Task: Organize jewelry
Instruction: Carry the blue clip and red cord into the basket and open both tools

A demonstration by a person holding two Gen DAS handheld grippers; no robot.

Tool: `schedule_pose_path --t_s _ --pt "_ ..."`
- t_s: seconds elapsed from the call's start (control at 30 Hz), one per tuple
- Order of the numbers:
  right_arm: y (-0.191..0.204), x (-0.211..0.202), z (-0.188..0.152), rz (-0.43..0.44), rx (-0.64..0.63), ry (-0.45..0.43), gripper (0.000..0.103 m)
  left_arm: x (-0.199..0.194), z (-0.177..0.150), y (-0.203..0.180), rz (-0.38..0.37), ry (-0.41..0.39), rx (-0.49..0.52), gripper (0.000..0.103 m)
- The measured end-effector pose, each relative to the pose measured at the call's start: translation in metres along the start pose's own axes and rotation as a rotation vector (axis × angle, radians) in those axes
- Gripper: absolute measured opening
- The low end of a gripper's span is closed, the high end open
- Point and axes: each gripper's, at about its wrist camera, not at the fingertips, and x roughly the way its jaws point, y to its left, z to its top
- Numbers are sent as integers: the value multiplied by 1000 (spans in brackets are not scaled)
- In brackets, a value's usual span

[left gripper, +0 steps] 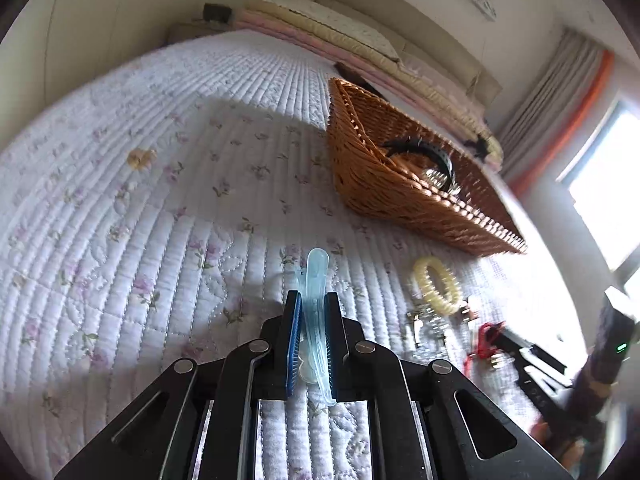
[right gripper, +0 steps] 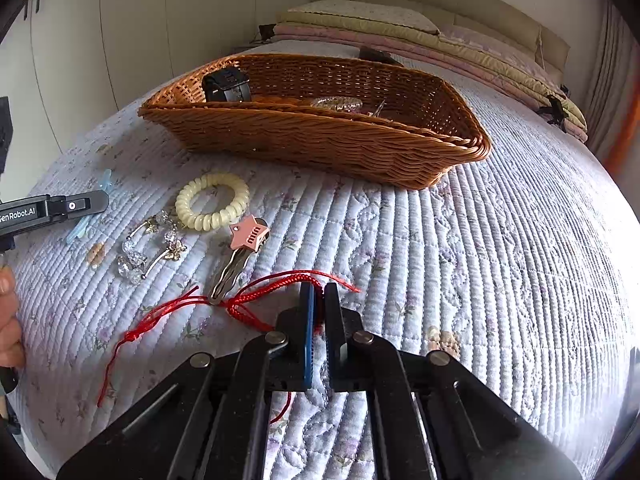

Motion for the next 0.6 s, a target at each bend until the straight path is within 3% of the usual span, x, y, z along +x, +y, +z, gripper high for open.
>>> schedule_pose_path --t_s 0.13,0.6 --pt "-5 -7 -1 21 14 -22 5 -3 0 11 -58 3 -54 11" --pt "-24 -27 -2 96 100 -100 5 -10 -4 -8 -17 -29 30 11"
